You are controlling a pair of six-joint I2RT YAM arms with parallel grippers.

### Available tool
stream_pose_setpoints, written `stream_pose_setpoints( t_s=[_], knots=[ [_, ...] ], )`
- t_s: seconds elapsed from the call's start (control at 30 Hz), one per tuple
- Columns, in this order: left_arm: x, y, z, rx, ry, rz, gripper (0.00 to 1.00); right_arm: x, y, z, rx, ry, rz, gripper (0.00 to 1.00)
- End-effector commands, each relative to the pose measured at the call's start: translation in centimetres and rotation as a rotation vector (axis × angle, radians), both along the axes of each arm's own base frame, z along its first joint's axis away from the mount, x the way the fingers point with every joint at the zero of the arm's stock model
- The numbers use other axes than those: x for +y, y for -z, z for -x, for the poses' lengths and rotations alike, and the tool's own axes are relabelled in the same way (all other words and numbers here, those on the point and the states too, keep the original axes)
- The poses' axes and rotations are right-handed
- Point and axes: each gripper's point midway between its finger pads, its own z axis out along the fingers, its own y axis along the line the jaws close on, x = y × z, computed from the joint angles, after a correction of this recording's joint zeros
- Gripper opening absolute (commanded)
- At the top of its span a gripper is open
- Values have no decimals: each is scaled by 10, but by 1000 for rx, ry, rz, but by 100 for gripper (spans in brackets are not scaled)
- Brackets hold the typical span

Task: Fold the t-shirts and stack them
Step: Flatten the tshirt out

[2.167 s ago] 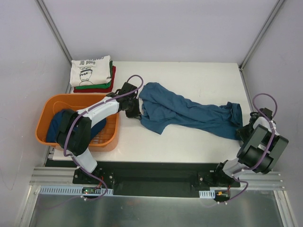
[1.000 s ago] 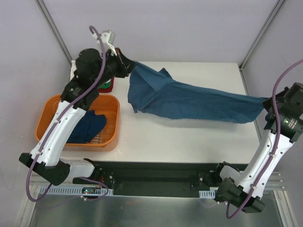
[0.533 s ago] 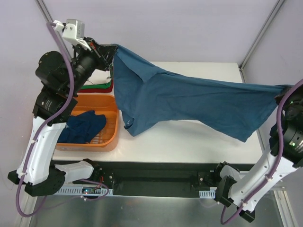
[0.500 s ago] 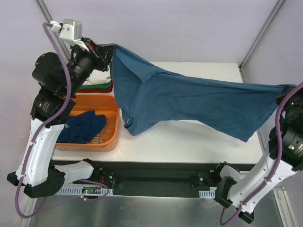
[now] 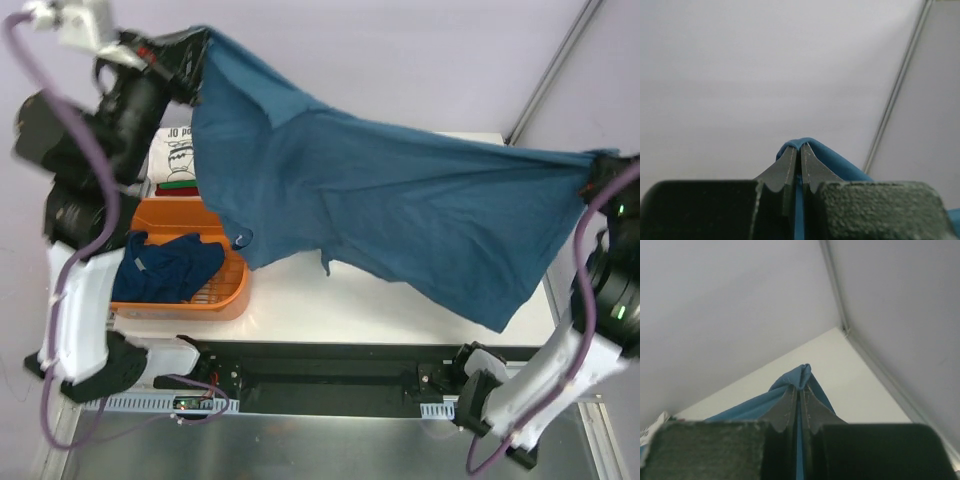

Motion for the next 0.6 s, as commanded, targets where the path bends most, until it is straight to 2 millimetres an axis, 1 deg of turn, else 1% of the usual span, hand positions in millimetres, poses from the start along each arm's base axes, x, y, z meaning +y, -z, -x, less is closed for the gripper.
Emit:
stream_pose_setpoints(
  t_s=[0.0, 0.03, 0.07, 0.1, 0.13, 0.17, 0.2, 0.23, 0.27, 0.3, 0.33, 0.37, 0.4, 0.43, 0.47, 0.5, 0.53, 0.57],
  knots=[
    [-18, 52, -137, 144, -171, -70, 0, -20, 52, -111, 134, -264, -165, 1],
    [-20, 57, -154, 158, -172, -67, 0, -29, 65, -131, 163, -268, -202, 1],
    [-21, 44, -160, 130, -142, -39, 0, -33, 70, -141, 174, -267, -203, 1],
    [-26, 70, -199, 179, -145, -56, 0, -31, 70, -155, 177, -289, -178, 1],
    [-25, 73, -214, 179, -142, -44, 0, -39, 75, -174, 196, -283, -179, 1],
    [-31, 48, -210, 105, -82, -29, 0, -42, 74, -185, 199, -280, -176, 1],
    [-37, 71, -243, 128, -77, -40, 0, -43, 67, -198, 182, -293, -165, 1],
    [-36, 58, -249, 70, -74, -11, 0, -51, 59, -216, 156, -283, -185, 1],
    [-37, 56, -256, 43, -71, 5, 0, -57, 50, -224, 125, -272, -185, 1],
    [-32, 50, -257, 16, -72, 23, 0, -63, 36, -233, 76, -258, -165, 1],
    [-31, 40, -255, -24, -67, 48, 0, -72, 37, -246, 63, -240, -176, 1],
    [-28, 26, -248, -86, -56, 74, 0, -72, 14, -245, -1, -237, -171, 1],
    [-30, 17, -241, -122, -32, 75, 0, -72, -3, -248, -62, -251, -147, 1],
    [-29, 7, -235, -151, -26, 80, 0, -73, -13, -248, -101, -251, -153, 1],
    [-27, -12, -218, -210, -10, 81, 0, -71, -21, -247, -133, -258, -160, 1],
    [-30, -18, -209, -232, 14, 74, 0, -70, -35, -246, -183, -269, -133, 1],
    [-31, -25, -200, -252, 32, 74, 0, -66, -46, -237, -214, -267, -118, 1],
    [-29, -34, -187, -268, 41, 75, 0, -65, -50, -233, -228, -264, -110, 1]
  ],
)
